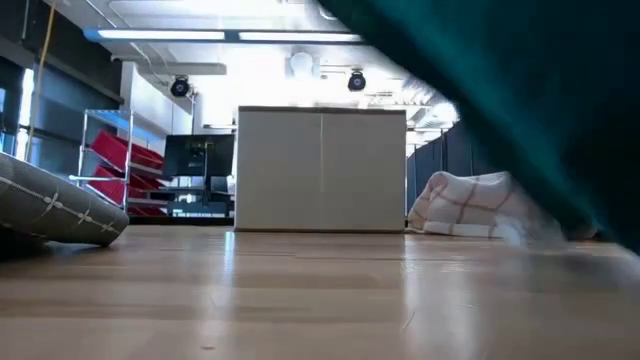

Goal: Fold towel
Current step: Fold the green kitchen towel

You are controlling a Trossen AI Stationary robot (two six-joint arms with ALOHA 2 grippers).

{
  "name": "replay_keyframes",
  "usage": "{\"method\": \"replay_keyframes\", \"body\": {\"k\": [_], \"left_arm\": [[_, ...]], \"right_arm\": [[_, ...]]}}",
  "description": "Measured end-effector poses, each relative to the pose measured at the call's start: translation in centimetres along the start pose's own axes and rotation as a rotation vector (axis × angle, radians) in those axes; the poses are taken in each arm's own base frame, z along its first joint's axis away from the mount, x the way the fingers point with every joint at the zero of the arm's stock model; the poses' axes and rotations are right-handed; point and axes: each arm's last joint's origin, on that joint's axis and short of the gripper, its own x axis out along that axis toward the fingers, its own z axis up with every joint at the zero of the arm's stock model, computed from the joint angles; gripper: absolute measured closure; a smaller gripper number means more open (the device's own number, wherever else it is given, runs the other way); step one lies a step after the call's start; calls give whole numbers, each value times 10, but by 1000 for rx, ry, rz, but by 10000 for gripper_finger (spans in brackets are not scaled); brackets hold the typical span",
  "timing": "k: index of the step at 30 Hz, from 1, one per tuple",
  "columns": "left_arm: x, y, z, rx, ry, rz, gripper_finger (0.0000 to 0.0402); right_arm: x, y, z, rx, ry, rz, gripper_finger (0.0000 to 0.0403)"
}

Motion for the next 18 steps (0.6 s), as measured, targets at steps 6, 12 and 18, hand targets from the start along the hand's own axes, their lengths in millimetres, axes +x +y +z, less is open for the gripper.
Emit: {"method": "replay_keyframes", "body": {"k": [6,12,18], "left_arm": [[40,17,-77,-76,252,-160,401],[63,23,-141,-271,352,-303,401],[70,22,-168,-370,444,-220,392]], "right_arm": [[27,2,-34,4,131,-81,403],[46,3,-62,45,254,-77,403],[64,12,-77,38,330,-26,378]]}}
